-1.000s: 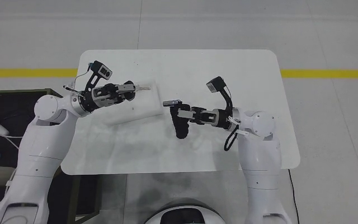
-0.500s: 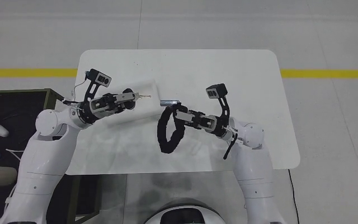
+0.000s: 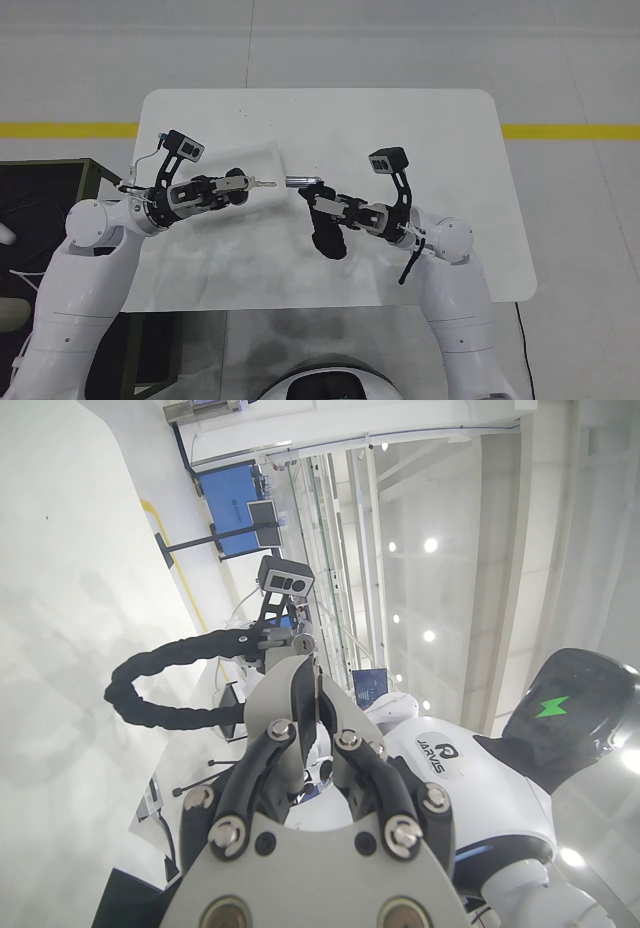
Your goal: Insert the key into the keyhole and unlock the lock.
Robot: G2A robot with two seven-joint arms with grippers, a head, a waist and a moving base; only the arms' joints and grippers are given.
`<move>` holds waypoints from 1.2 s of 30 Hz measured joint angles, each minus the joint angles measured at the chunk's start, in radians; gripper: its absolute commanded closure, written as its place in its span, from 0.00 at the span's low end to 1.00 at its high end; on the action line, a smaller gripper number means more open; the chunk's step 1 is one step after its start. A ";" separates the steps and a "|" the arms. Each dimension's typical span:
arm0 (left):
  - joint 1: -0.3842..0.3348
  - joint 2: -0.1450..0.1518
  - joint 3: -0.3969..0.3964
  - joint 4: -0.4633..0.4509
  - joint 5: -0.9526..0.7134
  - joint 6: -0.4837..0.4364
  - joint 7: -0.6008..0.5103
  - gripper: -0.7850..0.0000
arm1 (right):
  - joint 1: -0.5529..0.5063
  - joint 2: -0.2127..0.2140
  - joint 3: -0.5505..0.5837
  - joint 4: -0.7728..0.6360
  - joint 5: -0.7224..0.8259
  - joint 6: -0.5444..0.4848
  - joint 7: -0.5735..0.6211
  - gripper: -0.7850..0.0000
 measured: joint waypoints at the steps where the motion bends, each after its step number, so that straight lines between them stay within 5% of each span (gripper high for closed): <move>1: -0.001 -0.001 -0.001 0.000 0.008 0.000 0.003 1.00 | 0.000 0.002 -0.003 -0.002 -0.002 -0.002 -0.002 1.00; 36: -0.010 -0.036 -0.007 0.010 0.096 -0.007 0.012 1.00 | 0.001 0.080 -0.086 -0.030 -0.073 -0.050 -0.129 1.00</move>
